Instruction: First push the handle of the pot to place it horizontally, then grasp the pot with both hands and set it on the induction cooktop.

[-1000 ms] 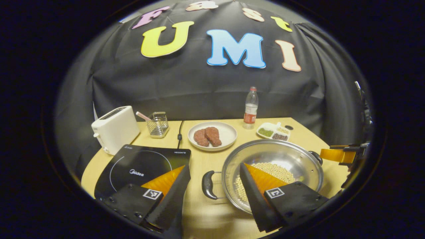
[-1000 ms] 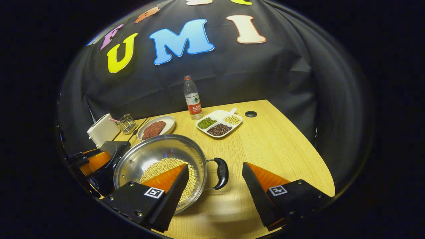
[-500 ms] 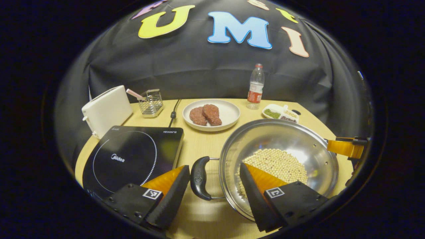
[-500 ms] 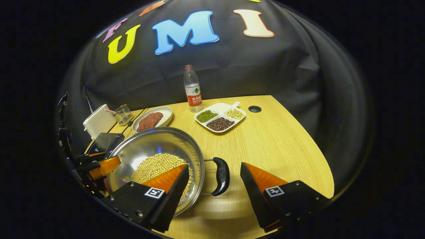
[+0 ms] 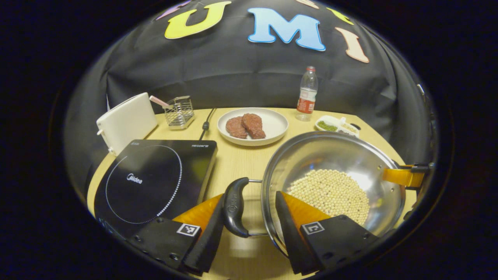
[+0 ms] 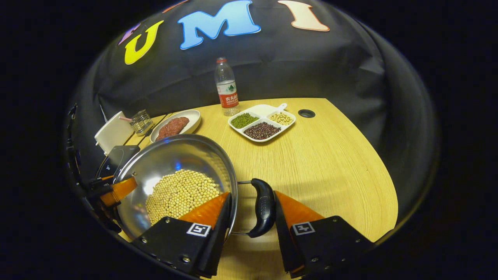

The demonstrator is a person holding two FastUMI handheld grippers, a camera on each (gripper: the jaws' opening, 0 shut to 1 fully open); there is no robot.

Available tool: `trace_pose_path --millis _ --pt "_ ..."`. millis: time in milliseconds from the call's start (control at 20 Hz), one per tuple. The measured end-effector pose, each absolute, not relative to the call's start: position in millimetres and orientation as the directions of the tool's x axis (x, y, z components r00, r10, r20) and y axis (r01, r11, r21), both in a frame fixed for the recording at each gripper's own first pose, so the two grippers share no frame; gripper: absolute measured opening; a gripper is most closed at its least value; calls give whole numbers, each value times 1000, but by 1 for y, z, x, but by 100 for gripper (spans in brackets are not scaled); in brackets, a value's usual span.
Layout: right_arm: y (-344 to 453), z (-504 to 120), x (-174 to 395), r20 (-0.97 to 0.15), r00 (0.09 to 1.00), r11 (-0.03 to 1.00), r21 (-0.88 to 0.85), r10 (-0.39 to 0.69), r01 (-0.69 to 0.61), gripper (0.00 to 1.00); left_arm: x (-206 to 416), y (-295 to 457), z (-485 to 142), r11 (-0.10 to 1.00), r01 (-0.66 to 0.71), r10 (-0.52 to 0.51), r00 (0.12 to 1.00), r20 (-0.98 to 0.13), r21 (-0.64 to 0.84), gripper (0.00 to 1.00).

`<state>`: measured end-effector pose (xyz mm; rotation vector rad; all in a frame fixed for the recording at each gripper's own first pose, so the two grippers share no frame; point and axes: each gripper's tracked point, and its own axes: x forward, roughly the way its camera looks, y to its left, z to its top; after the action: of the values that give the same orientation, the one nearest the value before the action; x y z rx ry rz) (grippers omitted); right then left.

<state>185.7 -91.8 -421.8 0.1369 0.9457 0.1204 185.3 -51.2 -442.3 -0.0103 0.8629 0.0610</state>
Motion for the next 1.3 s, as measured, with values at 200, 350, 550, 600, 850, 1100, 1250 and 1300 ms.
trace_pose_path --millis 200,350,550,600,850,1100,1250,1300 --pt "-91 -420 184 -807 573 989 137 143 -54 53 187 -53 -444 998 -57 45 644 -764 11 71" --pt "-90 -411 186 -805 582 993 98 117 -64 53 186 -50 -439 998 -64 30 647 -762 -15 68" --pt "-87 -391 184 -799 594 996 76 91 -51 53 191 -44 -425 999 -44 7 674 -738 -30 68" --pt "-85 -386 182 -799 596 996 73 83 -41 53 192 -42 -421 999 -36 -1 676 -737 -35 68" --pt "-63 -361 170 -789 612 998 64 48 5 53 197 -20 -394 999 15 -45 697 -715 -48 68" --pt "-22 -348 162 -785 617 996 81 50 22 53 198 24 -370 999 30 -38 723 -690 -23 67" --pt "5 -342 162 -779 624 995 94 65 14 53 194 52 -361 1000 15 -21 733 -680 -15 64" --pt "14 -339 162 -777 626 995 95 67 11 53 191 62 -358 1000 7 -16 734 -679 -16 71"
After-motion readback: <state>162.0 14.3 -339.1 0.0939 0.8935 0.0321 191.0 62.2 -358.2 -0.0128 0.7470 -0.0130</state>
